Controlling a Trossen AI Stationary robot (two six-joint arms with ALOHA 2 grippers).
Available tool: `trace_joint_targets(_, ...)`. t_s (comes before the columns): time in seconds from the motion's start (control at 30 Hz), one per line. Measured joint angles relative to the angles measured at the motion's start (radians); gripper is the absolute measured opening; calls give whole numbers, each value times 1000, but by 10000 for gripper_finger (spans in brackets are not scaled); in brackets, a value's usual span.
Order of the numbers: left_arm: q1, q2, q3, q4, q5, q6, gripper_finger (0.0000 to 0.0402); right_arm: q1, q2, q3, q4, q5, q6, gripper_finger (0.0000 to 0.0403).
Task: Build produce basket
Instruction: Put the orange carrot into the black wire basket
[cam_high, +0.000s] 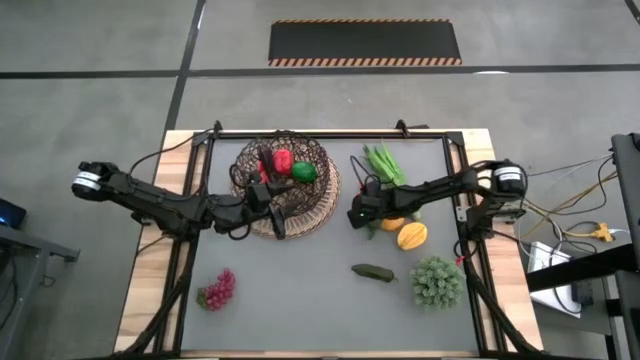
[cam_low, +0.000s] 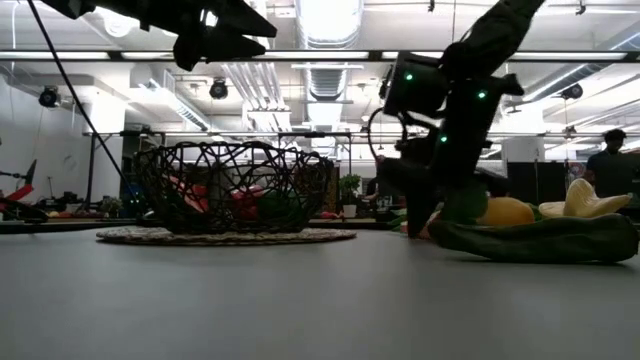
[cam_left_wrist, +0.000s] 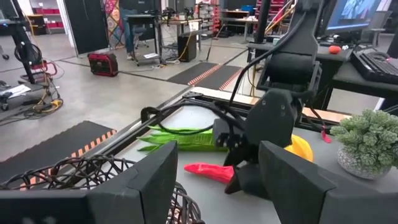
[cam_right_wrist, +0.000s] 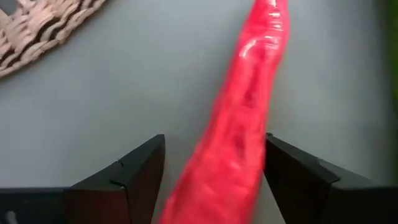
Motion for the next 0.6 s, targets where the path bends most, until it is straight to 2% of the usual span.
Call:
trace_joint_targets(0.13, 0, 0, 0, 1, 0, 0, 209, 4, 31, 46, -30, 1, -5, 203)
trace_joint_targets(0.37, 0, 0, -1, 1, 0, 0, 209, 30, 27, 80, -39, 3, -25, 93)
trace_joint_targets(0.53, -1, 0, -1, 1, 0, -1, 209, 45, -17, 84, -52, 1, -59, 86)
trace_joint_targets(0.6, -1, 0, -1, 1, 0, -7, 209, 52, -50, 85, -54, -32, -108, 86)
